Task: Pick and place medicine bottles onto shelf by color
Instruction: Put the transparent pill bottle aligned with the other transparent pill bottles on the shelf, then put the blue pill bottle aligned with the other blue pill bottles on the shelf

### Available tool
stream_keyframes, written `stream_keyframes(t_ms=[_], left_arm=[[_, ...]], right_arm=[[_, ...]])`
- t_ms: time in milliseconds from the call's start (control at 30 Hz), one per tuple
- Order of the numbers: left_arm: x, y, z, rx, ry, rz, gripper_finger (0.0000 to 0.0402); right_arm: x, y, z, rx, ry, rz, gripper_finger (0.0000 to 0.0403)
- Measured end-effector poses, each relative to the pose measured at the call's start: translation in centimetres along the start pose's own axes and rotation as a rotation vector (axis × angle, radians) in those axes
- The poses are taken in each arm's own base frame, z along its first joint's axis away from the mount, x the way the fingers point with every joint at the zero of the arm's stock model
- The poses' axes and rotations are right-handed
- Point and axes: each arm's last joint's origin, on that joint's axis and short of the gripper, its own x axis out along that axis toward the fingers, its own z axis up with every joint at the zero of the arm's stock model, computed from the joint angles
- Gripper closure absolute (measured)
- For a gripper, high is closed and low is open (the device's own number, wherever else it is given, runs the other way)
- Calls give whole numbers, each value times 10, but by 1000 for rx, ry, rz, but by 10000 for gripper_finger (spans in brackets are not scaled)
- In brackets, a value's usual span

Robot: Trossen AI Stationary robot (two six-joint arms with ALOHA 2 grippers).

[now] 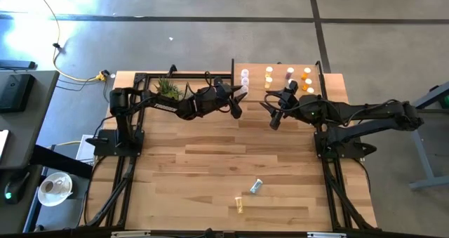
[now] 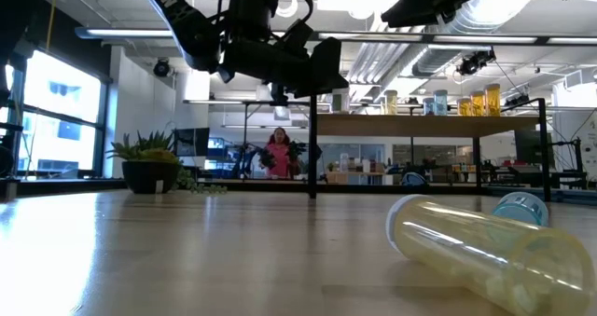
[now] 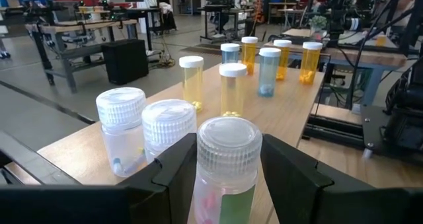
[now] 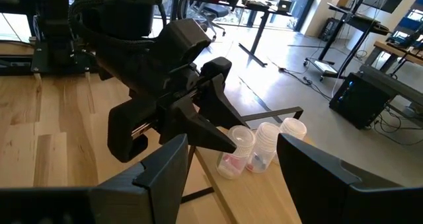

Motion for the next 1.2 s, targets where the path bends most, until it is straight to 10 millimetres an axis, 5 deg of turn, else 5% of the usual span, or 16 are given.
stream_keyframes(t_ms=[500, 1200], left_arm=[[0, 0, 0, -18, 0, 0, 166], [-20, 5, 38, 100, -9, 1, 164]], right_arm=[[0, 0, 0, 0, 0, 0, 179], [0, 1, -3, -12, 28, 10, 179]])
